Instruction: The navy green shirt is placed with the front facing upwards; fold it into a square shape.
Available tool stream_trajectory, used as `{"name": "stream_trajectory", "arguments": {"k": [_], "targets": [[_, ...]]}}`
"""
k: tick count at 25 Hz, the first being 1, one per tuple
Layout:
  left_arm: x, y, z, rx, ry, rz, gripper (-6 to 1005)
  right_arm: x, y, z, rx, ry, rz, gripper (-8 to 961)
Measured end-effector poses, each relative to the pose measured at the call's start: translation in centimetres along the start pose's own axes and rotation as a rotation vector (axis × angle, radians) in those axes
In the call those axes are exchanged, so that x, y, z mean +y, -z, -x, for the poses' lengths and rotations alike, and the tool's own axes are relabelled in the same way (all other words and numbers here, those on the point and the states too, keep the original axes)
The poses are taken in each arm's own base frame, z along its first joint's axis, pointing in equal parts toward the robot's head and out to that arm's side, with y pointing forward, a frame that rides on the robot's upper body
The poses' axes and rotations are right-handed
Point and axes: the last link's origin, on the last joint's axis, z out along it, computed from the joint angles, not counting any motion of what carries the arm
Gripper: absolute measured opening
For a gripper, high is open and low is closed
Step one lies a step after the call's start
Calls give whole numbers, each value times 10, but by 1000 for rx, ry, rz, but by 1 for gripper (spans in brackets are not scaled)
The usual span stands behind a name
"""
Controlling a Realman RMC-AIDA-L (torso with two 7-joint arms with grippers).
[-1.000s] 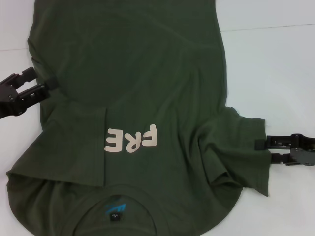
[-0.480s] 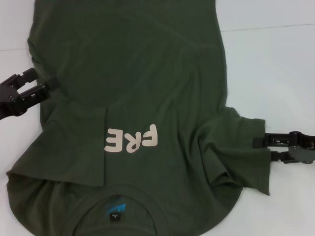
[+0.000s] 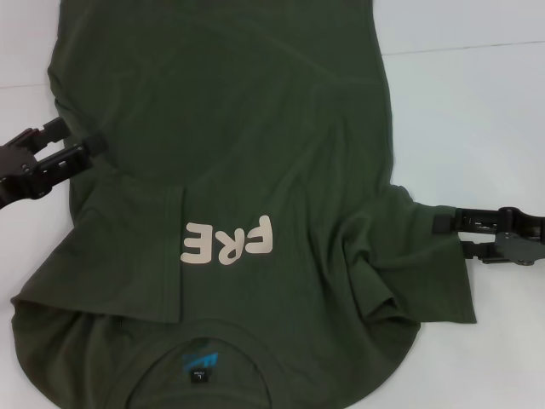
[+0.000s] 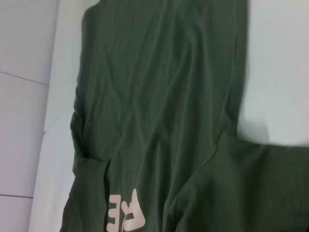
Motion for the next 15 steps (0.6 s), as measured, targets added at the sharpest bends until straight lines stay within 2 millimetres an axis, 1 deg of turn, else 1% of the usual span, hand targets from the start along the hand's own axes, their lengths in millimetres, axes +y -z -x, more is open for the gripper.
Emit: {"name": "stream_trajectory", "arguments": {"k": [3, 15], "targets": [[0, -1, 0, 0, 1, 2, 904, 0, 0, -1, 5, -1, 1, 940], [1, 0, 0, 3, 2, 7, 903, -10, 6, -12, 35, -31, -38, 940]]}}
